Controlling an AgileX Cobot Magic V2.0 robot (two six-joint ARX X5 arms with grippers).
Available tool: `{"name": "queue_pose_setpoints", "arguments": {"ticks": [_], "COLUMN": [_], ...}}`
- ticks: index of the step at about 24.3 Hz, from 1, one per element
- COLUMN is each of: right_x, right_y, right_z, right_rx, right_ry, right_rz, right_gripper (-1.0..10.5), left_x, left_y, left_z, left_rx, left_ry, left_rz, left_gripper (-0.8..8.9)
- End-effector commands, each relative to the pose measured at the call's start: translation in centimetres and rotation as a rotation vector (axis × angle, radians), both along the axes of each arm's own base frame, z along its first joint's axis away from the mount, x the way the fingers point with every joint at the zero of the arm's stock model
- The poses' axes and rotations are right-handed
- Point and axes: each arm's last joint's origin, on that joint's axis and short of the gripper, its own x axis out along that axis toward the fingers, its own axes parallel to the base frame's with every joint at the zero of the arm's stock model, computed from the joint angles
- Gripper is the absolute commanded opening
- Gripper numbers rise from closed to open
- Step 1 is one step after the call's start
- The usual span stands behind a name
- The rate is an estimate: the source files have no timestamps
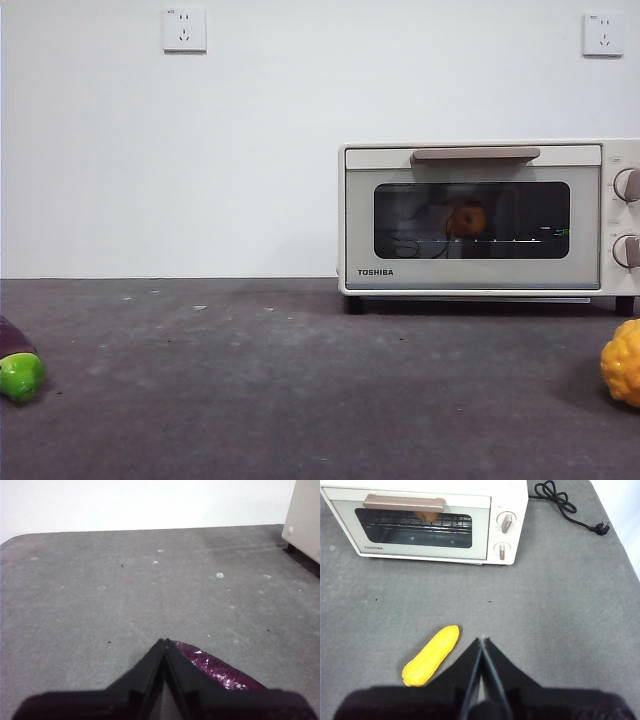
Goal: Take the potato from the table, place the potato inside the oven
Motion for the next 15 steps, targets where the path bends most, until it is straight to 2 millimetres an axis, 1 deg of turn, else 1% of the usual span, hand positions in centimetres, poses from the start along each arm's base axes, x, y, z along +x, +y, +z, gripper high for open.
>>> {"name": "queue_pose_setpoints", "arguments": {"ticks": [1, 15], "right_x": [-0.12, -0.11], "right_y": [-0.09, -0.14], "right_z": [-0.13, -0.13], "right_rx": [-0.019, -0.037], "right_ry": [0.014, 0.009], "right_rz": [0.001, -0.004], "right_gripper": [0.0, 0.0], "left_x": [0.07, 0.07], "left_y": [0.00, 0.00], "left_z": [-0.24, -0.24], "left_rx": [0.002, 0.002], "left_ry": [0.000, 0.000], "left_rz": [-0.005, -0.005], "left_gripper": [-0.03, -0.03]}}
